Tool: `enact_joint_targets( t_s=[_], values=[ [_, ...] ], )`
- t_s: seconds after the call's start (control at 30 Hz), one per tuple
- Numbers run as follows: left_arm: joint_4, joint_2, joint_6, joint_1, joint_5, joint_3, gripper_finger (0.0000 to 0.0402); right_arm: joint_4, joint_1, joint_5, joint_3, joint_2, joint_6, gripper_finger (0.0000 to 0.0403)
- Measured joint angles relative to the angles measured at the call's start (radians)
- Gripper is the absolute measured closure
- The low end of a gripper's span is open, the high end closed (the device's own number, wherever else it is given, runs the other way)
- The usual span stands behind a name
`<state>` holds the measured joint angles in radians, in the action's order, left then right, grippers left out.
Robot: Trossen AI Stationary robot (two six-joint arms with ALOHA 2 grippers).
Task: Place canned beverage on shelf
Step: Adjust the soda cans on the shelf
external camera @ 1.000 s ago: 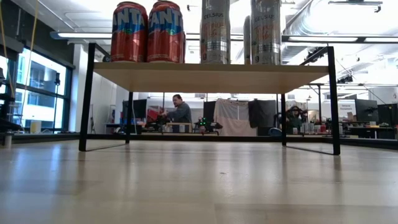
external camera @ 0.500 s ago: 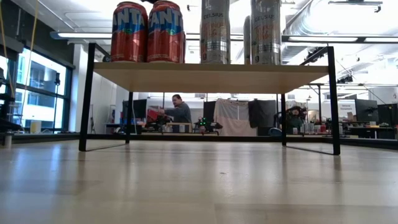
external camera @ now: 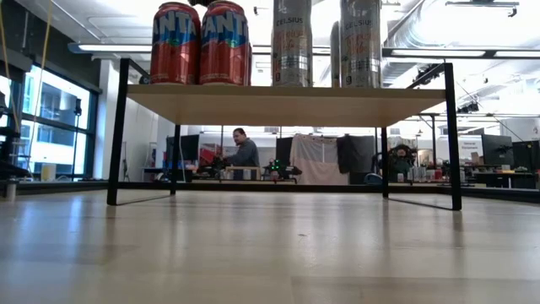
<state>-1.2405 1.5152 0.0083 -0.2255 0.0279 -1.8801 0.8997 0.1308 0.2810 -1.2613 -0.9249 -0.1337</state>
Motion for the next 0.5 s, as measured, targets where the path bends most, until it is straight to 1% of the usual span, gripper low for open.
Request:
enact_joint_targets(
  t_s=[0.13,0.23,0.4,0.5],
  values=[
    [0.017,0.008,0.044,0.018,0.022,0.0,0.0076,0.0,0.0,0.0,0.0,0.0,0.0,0.0219],
    [0.018,0.034,0.048,0.027,0.022,-0.001,0.0076,0.0,0.0,0.0,0.0,0.0,0.0,0.0219],
    [-0.005,0.07,0.044,0.021,-0.015,0.0,0.0076,0.0,0.0,0.0,0.0,0.0,-0.004,0.0219],
    [-0.025,0.074,0.047,0.016,-0.019,0.001,0.0076,0.0,0.0,0.0,0.0,0.0,-0.028,0.0219]
  ],
)
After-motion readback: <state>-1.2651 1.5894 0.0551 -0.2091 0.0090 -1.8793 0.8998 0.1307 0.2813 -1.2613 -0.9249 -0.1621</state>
